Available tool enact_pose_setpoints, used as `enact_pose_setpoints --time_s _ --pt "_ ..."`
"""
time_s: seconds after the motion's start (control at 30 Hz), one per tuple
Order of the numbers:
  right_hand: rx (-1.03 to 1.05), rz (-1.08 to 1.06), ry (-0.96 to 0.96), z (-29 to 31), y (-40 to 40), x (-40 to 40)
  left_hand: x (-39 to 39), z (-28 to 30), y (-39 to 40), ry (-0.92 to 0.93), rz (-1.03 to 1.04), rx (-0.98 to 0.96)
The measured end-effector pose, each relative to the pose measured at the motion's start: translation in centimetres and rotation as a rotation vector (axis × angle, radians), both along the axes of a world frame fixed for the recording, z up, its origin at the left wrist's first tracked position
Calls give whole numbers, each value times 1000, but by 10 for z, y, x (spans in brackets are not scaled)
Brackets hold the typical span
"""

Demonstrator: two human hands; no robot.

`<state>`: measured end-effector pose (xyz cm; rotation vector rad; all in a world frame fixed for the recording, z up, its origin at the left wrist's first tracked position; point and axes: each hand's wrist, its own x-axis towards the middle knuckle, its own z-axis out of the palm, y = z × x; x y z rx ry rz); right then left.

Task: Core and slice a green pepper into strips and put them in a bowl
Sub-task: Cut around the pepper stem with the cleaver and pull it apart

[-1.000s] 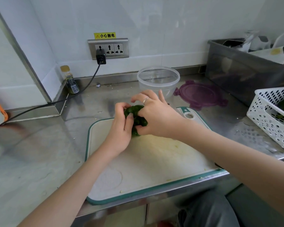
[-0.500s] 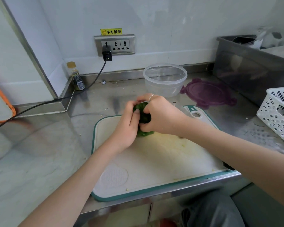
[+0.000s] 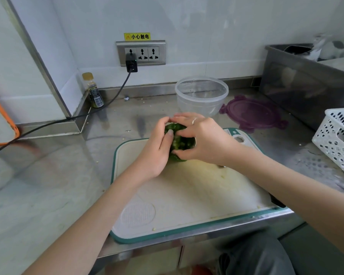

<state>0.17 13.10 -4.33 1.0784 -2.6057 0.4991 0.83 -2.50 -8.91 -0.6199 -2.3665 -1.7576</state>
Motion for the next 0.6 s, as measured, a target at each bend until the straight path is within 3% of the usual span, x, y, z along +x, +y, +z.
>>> enact_pose_setpoints --time_s 0.17,0.27,0.33,0.43,0.6 --pt "-76 17 49 -3 2 -1 -6 0 -6 40 19 -68" --pt "-117 -4 -41 -2 10 -5 -3 5 -13 -179 -91 24" --pt "-85 1 -83 2 18 -7 -1 6 -18 -215 -123 -56" --pt "62 3 -69 13 26 -6 1 4 -13 -15 20 -267" --pt "476 -100 84 26 23 -7 2 5 -10 106 112 -274"
